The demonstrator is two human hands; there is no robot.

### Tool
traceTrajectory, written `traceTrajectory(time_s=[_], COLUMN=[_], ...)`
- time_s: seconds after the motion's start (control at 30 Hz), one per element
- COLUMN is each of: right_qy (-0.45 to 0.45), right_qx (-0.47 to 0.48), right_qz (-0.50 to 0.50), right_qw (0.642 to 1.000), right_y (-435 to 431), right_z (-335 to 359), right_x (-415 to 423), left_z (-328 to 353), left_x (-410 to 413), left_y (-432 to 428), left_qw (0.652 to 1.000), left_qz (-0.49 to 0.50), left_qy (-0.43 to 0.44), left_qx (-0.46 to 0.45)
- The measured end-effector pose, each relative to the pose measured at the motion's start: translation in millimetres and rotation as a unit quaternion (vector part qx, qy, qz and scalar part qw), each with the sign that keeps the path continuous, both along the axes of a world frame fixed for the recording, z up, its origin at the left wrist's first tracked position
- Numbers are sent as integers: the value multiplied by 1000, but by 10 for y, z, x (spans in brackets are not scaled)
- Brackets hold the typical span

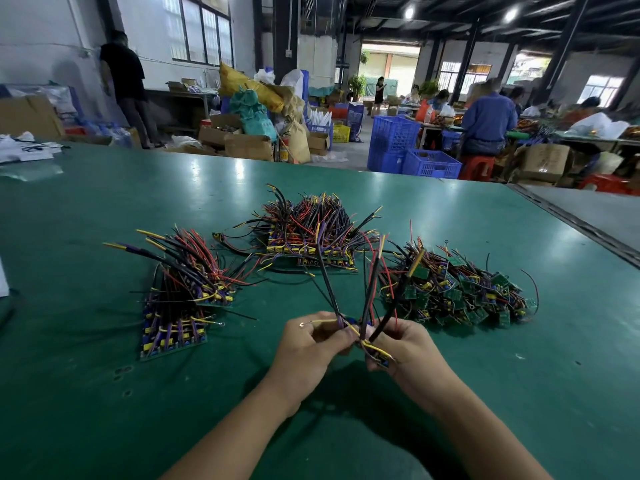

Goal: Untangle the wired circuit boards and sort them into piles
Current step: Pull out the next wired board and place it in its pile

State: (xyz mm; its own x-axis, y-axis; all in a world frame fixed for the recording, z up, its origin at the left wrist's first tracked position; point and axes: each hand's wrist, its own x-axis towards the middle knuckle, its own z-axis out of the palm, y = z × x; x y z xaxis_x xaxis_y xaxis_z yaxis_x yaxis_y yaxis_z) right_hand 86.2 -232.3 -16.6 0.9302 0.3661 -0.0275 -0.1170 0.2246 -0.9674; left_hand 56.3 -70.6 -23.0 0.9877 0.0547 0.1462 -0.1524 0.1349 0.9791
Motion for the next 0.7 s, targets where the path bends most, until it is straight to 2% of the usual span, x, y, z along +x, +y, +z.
traceTrajectory(time_s=[0.2,0.3,0.43,0.7], right_qy=[-11,21,85,133], right_qx=[9,60,120,126], right_qz=[25,38,21,-30], right_qw=[1000,997,989,983], right_y=[-7,29,72,67], right_z=[52,81,114,121], right_x=[-21,-54,-90,-62], left_z=[44,74,146,142], left_x=[-15,-36,-60,-25], left_y=[41,26,3,21], left_qw=[995,991,977,980], left_qz=[-58,-72,-83,-58], left_qy=[33,29,48,63], left_qx=[-79,-105,-189,-181])
